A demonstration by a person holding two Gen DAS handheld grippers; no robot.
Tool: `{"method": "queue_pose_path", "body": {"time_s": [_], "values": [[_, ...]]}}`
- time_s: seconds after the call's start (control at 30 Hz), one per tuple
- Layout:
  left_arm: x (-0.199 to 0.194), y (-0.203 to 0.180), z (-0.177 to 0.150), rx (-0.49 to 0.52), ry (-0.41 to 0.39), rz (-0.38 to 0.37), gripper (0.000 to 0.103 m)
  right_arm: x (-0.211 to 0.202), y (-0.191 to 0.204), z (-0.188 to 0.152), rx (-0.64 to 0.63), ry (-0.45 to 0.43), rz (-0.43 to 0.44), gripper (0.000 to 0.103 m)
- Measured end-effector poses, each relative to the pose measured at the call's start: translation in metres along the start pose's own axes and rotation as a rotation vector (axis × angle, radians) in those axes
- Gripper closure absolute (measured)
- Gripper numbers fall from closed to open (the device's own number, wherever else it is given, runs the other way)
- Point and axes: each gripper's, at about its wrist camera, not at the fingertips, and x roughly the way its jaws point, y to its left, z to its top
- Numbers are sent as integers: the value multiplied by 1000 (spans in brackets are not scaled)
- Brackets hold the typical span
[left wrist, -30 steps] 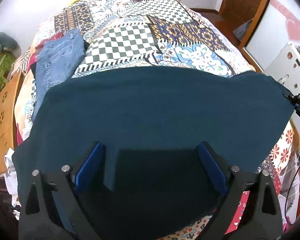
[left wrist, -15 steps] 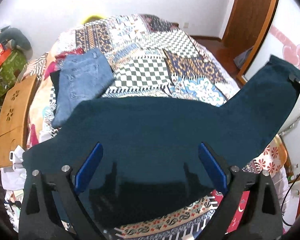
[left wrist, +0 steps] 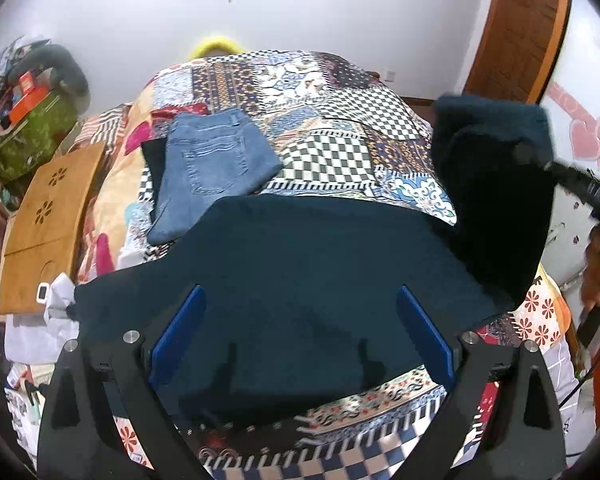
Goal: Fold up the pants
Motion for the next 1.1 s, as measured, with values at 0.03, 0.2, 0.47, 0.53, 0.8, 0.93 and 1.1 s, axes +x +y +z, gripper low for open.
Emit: {"method": "queue_pose_path", "body": {"time_s": [0.03, 0.2, 0.47, 0.53, 0.8, 0.93, 1.1], "values": [[0, 4, -1, -9, 0, 3, 6, 9, 7, -3, -21, 27, 13, 94], [0, 21, -9, -49, 11, 13, 6, 47, 42, -32, -140, 172, 52, 94], [7, 28, -13, -77, 29, 20, 6, 71, 64, -73, -257, 361, 82, 89], [8, 25, -11, -75, 30, 18, 6, 68, 66, -76, -260, 371, 86, 87], [11, 3, 7, -21, 17, 18, 6, 40, 59, -66, -215, 366, 173, 64], [17, -15, 23, 12, 9, 6, 6, 20, 43, -48, -192, 298, 167, 64], [32, -43, 47, 74, 5, -12, 6, 11, 17, -21, -158, 212, 104, 53]]}}
